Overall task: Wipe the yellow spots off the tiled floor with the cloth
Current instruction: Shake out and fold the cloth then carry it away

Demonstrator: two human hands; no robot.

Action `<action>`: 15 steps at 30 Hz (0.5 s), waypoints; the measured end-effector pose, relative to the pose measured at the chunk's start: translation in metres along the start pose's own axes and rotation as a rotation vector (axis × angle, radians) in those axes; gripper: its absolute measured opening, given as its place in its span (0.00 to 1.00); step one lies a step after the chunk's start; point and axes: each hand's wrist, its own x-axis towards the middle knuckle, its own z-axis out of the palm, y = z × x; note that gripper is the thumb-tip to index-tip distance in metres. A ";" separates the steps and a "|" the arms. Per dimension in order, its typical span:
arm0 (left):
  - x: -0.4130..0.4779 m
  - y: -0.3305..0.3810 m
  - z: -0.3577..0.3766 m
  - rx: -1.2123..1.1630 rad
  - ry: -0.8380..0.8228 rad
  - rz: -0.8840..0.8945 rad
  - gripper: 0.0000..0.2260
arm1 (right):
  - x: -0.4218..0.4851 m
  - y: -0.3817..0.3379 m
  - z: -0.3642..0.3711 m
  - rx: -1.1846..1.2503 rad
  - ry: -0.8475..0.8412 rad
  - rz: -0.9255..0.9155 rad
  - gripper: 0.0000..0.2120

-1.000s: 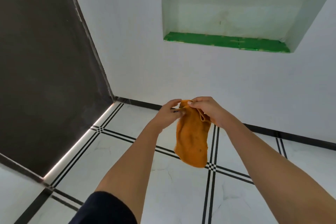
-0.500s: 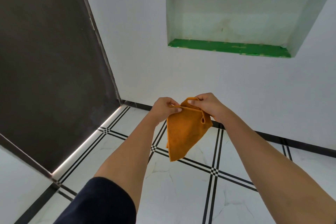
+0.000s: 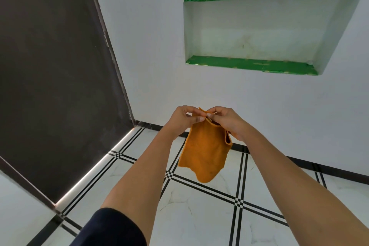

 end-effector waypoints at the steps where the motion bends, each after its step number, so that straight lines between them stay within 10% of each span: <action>1: 0.000 0.002 0.000 -0.005 0.010 0.016 0.04 | 0.000 -0.002 -0.001 0.002 -0.005 -0.003 0.10; 15: 0.002 -0.011 -0.014 -0.010 0.417 -0.086 0.05 | 0.012 -0.003 -0.019 -0.217 0.079 0.158 0.11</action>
